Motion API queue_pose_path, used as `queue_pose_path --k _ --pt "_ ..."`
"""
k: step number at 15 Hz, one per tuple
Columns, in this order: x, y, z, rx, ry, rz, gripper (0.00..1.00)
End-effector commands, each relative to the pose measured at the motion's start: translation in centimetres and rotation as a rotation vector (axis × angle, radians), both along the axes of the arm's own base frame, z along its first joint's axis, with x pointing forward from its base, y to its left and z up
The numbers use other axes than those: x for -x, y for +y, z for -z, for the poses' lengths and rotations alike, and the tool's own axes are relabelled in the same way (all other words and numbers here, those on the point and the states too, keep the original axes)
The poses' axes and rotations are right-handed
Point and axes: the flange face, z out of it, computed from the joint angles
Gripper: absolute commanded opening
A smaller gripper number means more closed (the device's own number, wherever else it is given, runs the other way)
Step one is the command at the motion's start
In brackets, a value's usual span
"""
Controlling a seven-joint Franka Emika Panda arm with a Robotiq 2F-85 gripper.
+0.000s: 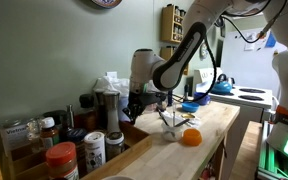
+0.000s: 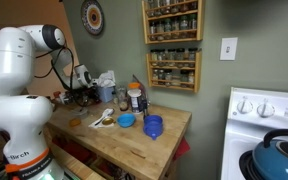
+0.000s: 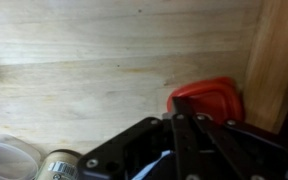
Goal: Pick up the red lid and put it on the upside down clear container
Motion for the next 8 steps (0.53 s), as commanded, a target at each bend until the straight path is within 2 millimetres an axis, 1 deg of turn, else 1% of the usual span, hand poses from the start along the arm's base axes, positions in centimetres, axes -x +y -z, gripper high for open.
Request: queue_pose_path --k 1,3,4,5,6,7,8 --pt "1.5 -0.7 0.0 0.073 0.073 -0.020 0.00" --pt "2.4 -1.0 -0.3 0.124 0.114 -0.028 0.00" --pt "2.8 -1.0 -0.6 0.130 0.120 -0.027 0.06" --pt "3.0 -0.9 -1.2 0.108 0.112 -0.033 0.27" --pt "3.1 -0.7 -1.6 0.081 0.101 -0.047 0.30" --pt "3.1 -0.7 -2.1 0.057 0.081 -0.060 0.31" --pt "3.1 -0.6 -2.7 0.033 0.076 -0.078 0.37"
